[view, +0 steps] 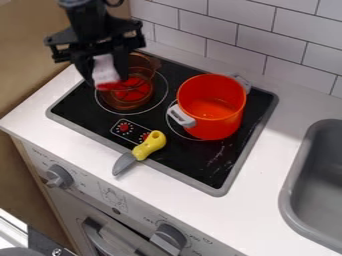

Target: Moved the white object to the left side of the burner

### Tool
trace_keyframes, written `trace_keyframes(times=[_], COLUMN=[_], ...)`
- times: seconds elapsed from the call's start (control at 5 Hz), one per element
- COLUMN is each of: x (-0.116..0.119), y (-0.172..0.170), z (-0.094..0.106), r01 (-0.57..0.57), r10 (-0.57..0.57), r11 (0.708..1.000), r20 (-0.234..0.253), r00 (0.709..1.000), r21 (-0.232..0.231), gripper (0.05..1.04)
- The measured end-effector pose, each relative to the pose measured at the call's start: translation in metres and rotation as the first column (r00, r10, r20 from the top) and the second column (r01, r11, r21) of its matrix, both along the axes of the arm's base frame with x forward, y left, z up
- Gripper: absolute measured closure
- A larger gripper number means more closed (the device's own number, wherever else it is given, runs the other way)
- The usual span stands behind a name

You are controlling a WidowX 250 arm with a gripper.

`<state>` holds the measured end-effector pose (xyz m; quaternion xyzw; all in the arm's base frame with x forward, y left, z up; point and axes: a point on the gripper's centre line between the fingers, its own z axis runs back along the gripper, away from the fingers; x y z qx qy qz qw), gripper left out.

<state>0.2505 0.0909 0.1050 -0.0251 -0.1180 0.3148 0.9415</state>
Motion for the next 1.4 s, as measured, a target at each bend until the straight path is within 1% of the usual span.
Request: trace_keyframes(times=[0.4,0.6,1.0,1.2,1.4], x=[-0.004,-0.009,-0.024,-0.028,-0.029], y=[0.016,0.025,0.041,0.044,0.042], z=[-0.037,-0.049,-0.064,-0.071,-0.073], r01=[0.075,0.086,0.079,0.082,0.063], r10=[-0.075,-0.086,-0.081,-0.084,-0.067], r11=[0.997,0.996,0.996,0.996,0.997], r20=[0.031,0.041,0.056,0.064,0.079], r00=[0.997,0.995,0.995,0.994,0.995], r21=[0.008,0.016,0.042,0.042,0.044], gripper=[0.578,0.578,0.578,0.578,0.501])
